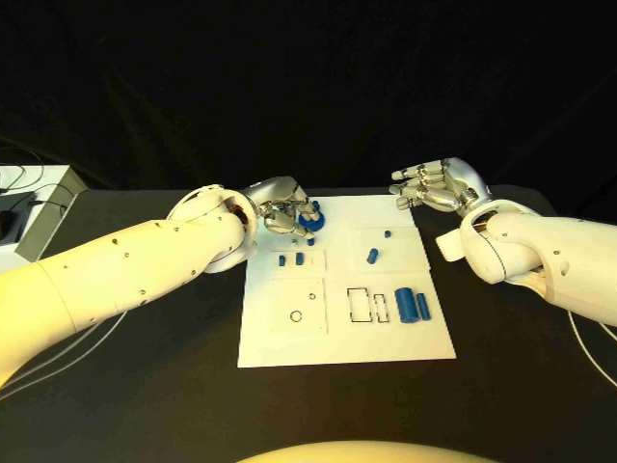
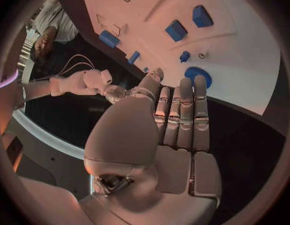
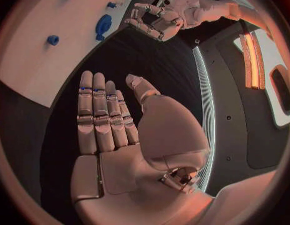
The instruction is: Assemble the parts on the task board
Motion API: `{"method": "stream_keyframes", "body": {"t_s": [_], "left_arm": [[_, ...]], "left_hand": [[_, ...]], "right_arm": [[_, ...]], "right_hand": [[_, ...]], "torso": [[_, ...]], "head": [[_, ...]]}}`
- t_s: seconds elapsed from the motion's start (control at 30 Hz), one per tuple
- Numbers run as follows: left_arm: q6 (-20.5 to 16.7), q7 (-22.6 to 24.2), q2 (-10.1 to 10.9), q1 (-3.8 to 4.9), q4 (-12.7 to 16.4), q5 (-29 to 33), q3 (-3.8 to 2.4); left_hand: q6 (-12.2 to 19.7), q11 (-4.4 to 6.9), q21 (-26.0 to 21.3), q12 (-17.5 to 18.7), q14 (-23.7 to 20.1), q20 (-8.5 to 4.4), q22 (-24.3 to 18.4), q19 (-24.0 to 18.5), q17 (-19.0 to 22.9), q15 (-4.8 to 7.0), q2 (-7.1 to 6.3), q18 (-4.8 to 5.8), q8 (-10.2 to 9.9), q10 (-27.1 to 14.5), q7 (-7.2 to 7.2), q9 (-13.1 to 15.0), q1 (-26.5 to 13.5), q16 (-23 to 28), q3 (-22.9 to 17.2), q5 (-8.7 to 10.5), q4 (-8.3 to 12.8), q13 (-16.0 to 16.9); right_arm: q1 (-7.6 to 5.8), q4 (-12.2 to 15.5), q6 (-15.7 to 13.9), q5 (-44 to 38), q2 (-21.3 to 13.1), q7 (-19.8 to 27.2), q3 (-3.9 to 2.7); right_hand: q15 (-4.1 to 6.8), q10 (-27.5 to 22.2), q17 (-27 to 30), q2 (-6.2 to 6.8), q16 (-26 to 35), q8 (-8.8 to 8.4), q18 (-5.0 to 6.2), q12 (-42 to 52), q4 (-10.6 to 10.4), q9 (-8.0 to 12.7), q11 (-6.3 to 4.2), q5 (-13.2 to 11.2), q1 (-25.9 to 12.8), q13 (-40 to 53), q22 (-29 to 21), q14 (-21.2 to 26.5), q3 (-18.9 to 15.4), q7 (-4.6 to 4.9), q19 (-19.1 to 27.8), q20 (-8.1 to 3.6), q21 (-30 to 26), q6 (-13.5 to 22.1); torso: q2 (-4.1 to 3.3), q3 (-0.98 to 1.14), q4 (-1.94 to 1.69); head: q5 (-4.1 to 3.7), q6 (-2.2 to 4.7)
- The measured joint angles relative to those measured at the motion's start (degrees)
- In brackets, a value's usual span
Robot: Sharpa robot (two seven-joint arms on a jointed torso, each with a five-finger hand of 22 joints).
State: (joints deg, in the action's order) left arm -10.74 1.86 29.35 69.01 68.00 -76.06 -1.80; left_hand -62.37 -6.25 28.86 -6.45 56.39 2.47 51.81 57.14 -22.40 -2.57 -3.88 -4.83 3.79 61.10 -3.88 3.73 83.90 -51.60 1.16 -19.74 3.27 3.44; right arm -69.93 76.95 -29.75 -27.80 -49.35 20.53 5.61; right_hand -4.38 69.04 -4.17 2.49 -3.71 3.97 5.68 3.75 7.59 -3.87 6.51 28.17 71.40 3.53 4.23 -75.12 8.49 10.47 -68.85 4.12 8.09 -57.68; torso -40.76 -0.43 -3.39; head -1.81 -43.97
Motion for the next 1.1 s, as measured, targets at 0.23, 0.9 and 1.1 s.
{"method": "stream_keyframes", "body": {"t_s": [0.23,0.9,1.1], "left_arm": [[0.2,0.2,-1.5,-0.01,-1.6,-6.0,0.49],[2.5,-1.2,-4.3,-0.05,-5.7,-11.5,0.90],[3.4,-1.5,-5.0,-0.09,-6.4,-11.8,1.05]], "left_hand": [[-0.4,0.11,3.7,-1.0,-0.6,0.00,6.6,-1.1,0.8,0.21,-0.76,-0.89,0.0,-0.1,-0.09,0.0,0.3,-5.4,-0.8,0.00,-0.8,0.0],[-2.6,0.13,8.4,-0.4,-0.8,-0.21,15.3,-0.8,1.1,0.00,-2.04,-1.79,0.0,2.5,-0.93,0.0,-0.5,-14.5,-8.0,0.00,0.0,0.0],[-3.9,0.30,8.4,0.0,-0.6,-0.52,16.2,-0.5,1.5,0.19,-2.42,-1.79,0.0,3.4,-0.82,0.0,-0.9,-15.8,-8.9,0.00,0.1,0.0]], "right_arm": [[0.03,0.0,0.0,0.0,0.1,0.0,0.00],[0.04,0.1,0.1,0.0,0.3,0.1,0.00],[0.04,0.1,0.1,0.0,0.3,0.1,-0.01]], "right_hand": [[0.00,0.0,0.0,0.00,0.0,0.00,0.00,0.0,0.0,0.0,0.00,0.0,0.0,0.0,0.0,0.0,0.0,0.00,0.0,0.00,0.0,0.0],[0.00,0.0,0.0,0.24,0.0,0.00,0.00,0.0,0.2,0.0,0.00,0.0,-0.2,0.0,0.0,0.0,0.2,0.00,0.0,0.00,0.0,0.0],[0.00,0.0,0.0,0.23,0.0,0.00,0.00,0.0,0.2,0.0,0.00,0.0,-0.2,0.0,0.0,0.0,0.2,0.00,0.0,0.00,0.0,0.0]], "torso": [[-0.01,-0.01,-0.04],[-0.03,0.09,-0.07],[-0.02,0.08,-0.07]], "head": [[-0.16,0.12],[-0.46,-0.18],[-0.54,-0.32]]}}
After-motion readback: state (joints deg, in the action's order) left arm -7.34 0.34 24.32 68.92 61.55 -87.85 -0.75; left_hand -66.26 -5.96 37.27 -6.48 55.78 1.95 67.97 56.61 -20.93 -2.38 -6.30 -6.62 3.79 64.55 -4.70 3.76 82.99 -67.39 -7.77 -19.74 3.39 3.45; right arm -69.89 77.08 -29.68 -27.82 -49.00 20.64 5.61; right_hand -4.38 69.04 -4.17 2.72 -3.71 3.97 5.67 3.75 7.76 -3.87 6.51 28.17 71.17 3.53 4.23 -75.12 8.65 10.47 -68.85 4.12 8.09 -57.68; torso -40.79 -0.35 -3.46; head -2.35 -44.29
